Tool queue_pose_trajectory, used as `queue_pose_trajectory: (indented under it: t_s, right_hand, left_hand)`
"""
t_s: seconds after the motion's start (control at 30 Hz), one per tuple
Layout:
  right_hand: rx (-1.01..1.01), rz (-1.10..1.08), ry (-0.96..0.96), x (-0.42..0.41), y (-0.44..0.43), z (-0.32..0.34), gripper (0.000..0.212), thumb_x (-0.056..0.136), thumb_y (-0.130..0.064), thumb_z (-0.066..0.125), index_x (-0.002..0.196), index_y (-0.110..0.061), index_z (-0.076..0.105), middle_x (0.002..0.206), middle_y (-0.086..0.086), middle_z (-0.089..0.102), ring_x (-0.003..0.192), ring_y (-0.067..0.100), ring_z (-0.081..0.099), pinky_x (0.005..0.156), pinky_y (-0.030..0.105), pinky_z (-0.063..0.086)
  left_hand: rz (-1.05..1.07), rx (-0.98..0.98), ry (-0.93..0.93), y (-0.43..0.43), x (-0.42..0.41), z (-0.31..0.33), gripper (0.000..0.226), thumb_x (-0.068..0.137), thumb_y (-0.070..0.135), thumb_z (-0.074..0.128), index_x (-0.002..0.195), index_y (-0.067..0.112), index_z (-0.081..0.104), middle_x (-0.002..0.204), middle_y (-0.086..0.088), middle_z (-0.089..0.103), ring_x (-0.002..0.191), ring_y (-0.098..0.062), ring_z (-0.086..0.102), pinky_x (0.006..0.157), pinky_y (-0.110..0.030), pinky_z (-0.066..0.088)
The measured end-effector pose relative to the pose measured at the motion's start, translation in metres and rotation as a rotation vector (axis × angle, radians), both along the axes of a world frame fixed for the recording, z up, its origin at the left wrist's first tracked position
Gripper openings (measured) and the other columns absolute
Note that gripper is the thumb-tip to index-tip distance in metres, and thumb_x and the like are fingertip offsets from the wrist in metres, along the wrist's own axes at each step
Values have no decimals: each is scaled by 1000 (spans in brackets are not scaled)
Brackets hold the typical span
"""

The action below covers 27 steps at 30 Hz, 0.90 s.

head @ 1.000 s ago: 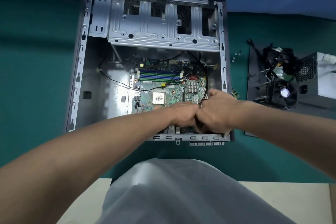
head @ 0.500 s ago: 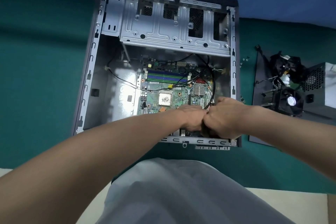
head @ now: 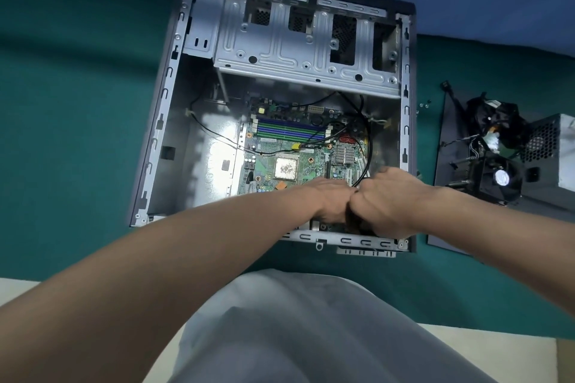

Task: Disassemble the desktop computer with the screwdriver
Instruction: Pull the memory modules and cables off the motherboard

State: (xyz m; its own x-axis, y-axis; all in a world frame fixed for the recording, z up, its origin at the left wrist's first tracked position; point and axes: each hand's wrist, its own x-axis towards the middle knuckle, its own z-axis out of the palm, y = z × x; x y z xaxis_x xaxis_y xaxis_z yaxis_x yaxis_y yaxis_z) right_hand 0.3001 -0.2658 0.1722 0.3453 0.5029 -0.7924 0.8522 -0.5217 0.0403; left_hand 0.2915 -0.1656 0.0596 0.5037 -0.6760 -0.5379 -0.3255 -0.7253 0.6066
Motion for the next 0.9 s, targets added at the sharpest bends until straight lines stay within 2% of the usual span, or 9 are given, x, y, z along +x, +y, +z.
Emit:
queue_pose_trajectory:
  t_s: [0.13, 0.27, 0.37, 0.43, 0.5, 0.63, 0.7, 0.8, 0.9]
  right_hand:
    - [39, -43, 8, -2, 3, 1, 22, 92, -23, 48, 72, -20, 38, 60, -5, 34, 63, 22, 43, 70, 34, 44]
    - [-30, -38, 9, 1, 2, 5, 16, 95, -25, 47, 80, -22, 43, 74, 0, 51, 67, 21, 43, 82, 37, 49]
    - [-6, -44, 0, -1, 2, 5, 16, 93, -22, 49, 78, -20, 44, 63, -4, 41, 53, 15, 38, 68, 33, 46]
    - [27, -42, -10, -2, 4, 5, 15, 92, -21, 48, 77, -20, 44, 60, -4, 37, 51, 15, 37, 64, 31, 42]
    - [43, -34, -15, -3, 6, 5, 14, 91, -21, 46, 78, -20, 43, 59, -3, 34, 58, 22, 42, 68, 32, 44]
    - [-34, -51, -3, 0, 2, 7, 14, 95, -27, 45, 82, -21, 48, 73, 1, 50, 69, 22, 44, 88, 42, 48]
    - [-49, -42, -21, 0, 2, 9, 15, 95, -26, 45, 81, -22, 43, 68, 1, 44, 69, 22, 43, 90, 42, 47]
    - [-14, -39, -33, -3, 6, 10, 16, 91, -24, 47, 76, -21, 44, 60, -1, 32, 67, 25, 46, 88, 41, 48]
    - [-7, -52, -26, -4, 9, 9, 16, 92, -23, 46, 80, -20, 56, 60, -3, 36, 68, 24, 51, 91, 44, 47]
  left_hand:
    - [-8, -2, -5, 0, 0, 0, 33, 95, 49, 46, 72, 26, 43, 75, 4, 49, 70, -13, 46, 69, -29, 36]
    - [-5, -3, 3, -1, 0, 0, 33, 93, 52, 48, 70, 29, 44, 71, 5, 48, 65, -11, 44, 66, -30, 36]
    - [-11, -3, 17, -1, -1, 1, 35, 93, 55, 46, 73, 27, 48, 75, 4, 51, 67, -12, 45, 64, -29, 38]
    - [-27, 9, 1, 0, 0, 0, 38, 95, 54, 44, 85, 20, 58, 84, 0, 57, 74, -16, 51, 71, -31, 45]
    - [-31, 11, -14, 1, 0, -1, 42, 95, 53, 42, 94, 16, 62, 92, -3, 62, 83, -20, 56, 78, -34, 49]
    - [-22, 20, 14, -1, 0, 0, 29, 92, 53, 50, 75, 30, 50, 79, 4, 54, 73, -14, 50, 74, -31, 48]
    - [-11, 25, 16, -1, 0, -1, 28, 90, 55, 52, 74, 33, 45, 77, 6, 51, 69, -11, 47, 67, -28, 41]
    - [-32, 23, 7, -1, 1, -2, 33, 93, 52, 48, 77, 24, 50, 75, 4, 50, 66, -12, 44, 59, -25, 37]
    - [-60, 21, -7, 0, 1, 0, 34, 96, 50, 45, 84, 19, 54, 82, 0, 55, 73, -15, 49, 69, -28, 46]
